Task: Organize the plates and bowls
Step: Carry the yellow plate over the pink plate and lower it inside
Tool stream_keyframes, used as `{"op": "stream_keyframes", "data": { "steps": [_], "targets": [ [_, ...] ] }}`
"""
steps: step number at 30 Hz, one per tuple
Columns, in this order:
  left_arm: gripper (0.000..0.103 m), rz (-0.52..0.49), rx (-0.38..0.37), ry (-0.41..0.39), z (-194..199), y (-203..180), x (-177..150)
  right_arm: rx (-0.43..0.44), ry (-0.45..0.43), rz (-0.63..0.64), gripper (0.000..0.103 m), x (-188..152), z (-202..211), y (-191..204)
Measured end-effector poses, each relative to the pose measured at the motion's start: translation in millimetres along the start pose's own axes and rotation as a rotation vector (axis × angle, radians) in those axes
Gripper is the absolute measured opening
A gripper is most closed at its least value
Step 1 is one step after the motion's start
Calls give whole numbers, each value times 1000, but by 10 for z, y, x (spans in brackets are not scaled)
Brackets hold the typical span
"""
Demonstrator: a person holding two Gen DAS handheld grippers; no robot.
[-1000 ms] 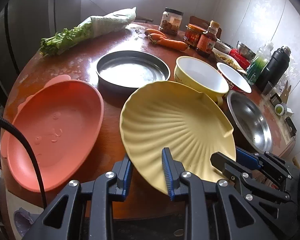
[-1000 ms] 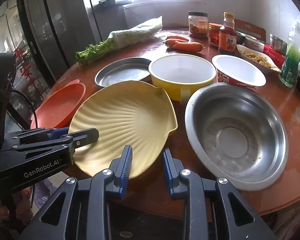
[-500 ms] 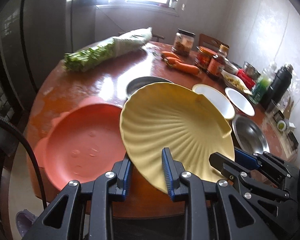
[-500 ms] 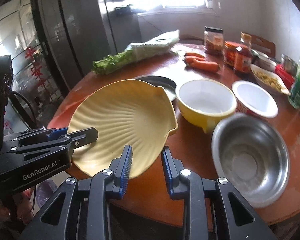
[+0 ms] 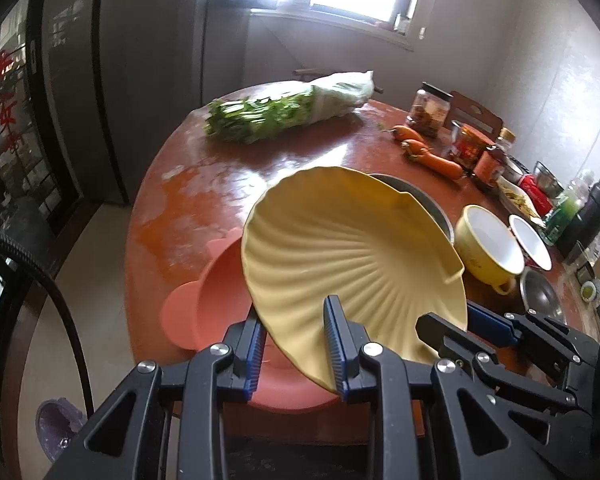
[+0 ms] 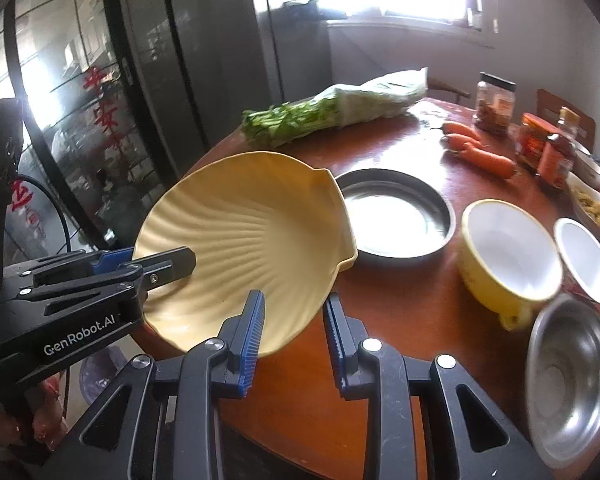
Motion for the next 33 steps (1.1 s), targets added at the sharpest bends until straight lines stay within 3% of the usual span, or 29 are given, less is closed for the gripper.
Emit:
{"op": "stream_keyframes", "data": {
  "steps": [20,33],
  "targets": [
    [29,35,37,50,-163,250,-92,15,87,92,31,186,-600,137],
    [29,17,28,65,-172,185,-153,-36,97,149,32,235,-735,100]
  ]
}}
Point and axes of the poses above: each gripper's, at about its wrist camera, not at the fingertips, and z roughly against the way its jaws point, y to its left, x to its top, the point moved 7 cm from there along -z, roughly the way its jaws point, and after that the axes turned 12 degrees about x, right-handed, at the moved point
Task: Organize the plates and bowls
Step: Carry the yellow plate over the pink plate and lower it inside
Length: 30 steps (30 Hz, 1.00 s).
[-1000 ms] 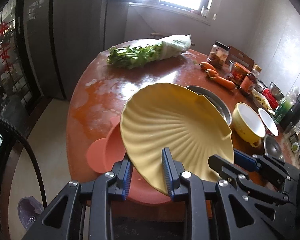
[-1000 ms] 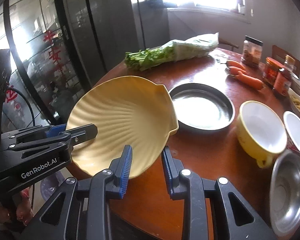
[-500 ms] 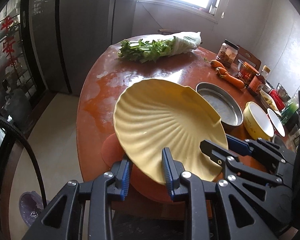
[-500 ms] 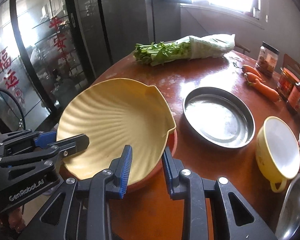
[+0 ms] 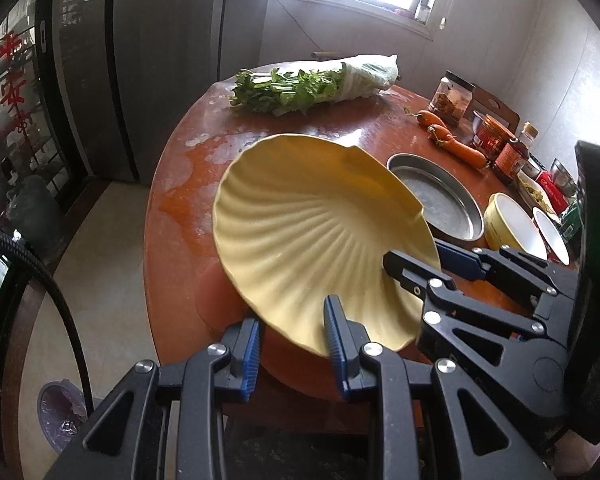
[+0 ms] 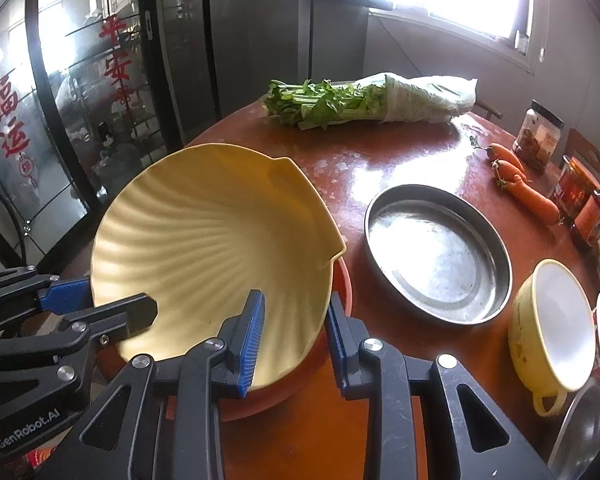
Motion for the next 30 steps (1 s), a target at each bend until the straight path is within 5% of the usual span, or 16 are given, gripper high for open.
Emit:
{"op": "stream_keyframes", "data": {
  "steps": [30],
  "targets": [
    [31,-68,-57,-9,147,-141,-127,-47,33,51,37,-33,-3,-46]
  ]
}}
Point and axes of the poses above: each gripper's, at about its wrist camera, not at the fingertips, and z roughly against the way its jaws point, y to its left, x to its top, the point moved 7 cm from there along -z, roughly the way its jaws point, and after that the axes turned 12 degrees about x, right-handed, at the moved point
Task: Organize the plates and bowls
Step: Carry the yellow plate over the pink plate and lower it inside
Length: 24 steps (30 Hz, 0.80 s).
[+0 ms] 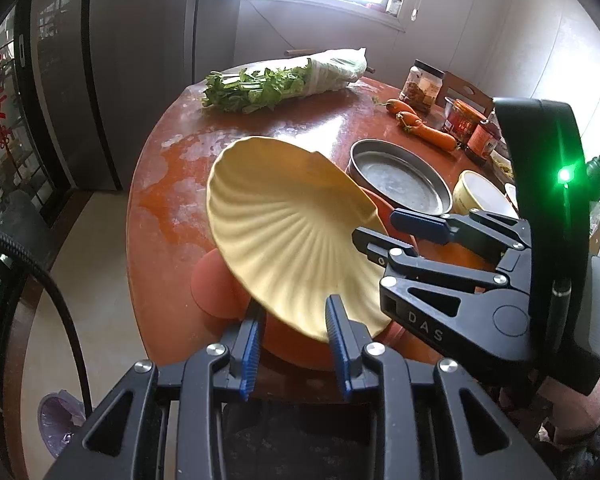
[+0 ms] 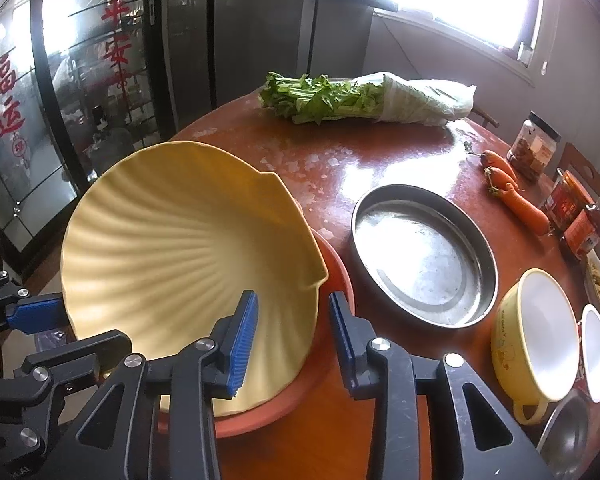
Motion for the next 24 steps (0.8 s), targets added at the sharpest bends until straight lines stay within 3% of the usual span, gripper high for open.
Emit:
{"op": "stream_keyframes", "data": {
  "steps": [7,12,24],
  "targets": [
    [31,-4,-25,-5,46,13,-30,6,8,-6,37,-16,-17,-13],
    [33,11,-3,-5,57,107,-10,7,12,-8,38,-26,-30,-10],
    [48,40,36,-48,143,253,76,17,12,-17,43,-43,-9,14]
  ]
}}
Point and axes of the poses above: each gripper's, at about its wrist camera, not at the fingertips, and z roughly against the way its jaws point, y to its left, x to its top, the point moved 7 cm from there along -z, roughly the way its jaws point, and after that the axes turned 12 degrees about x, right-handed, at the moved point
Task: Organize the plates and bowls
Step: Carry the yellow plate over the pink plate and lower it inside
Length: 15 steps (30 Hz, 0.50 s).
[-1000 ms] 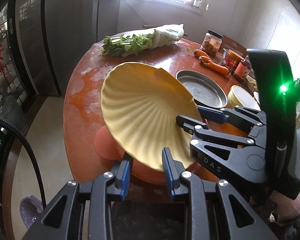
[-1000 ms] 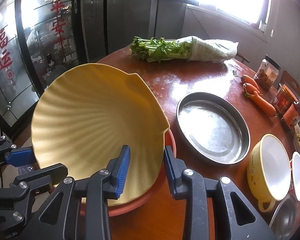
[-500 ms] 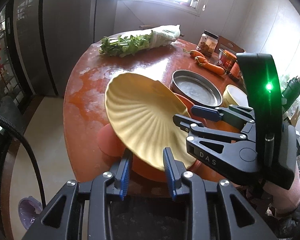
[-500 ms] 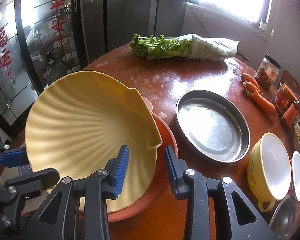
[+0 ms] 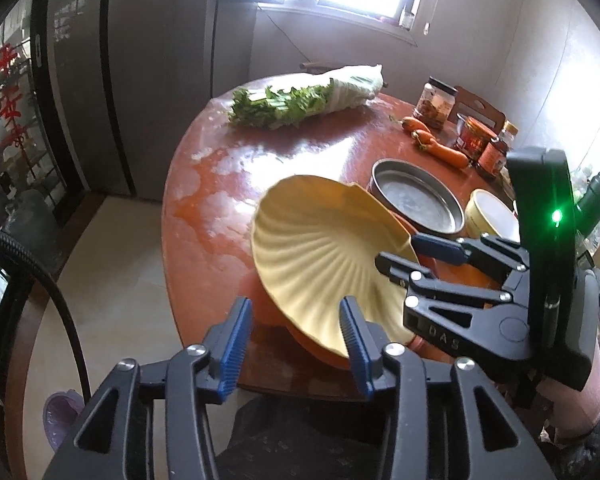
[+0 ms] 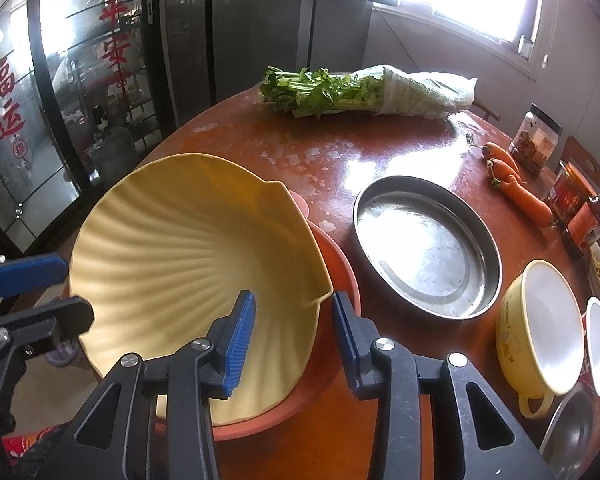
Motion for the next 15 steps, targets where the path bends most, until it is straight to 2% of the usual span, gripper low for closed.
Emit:
{"op": "stream_keyframes", "data": {
  "steps": [8,15],
  "targets": [
    [54,-22,-25,-47,119,-123,67,12,-15,-12,45,-1,63,2],
    [57,-40,-51,-45,100,-297,103,0,-44,-32,49,-4,238,-113]
  ]
}}
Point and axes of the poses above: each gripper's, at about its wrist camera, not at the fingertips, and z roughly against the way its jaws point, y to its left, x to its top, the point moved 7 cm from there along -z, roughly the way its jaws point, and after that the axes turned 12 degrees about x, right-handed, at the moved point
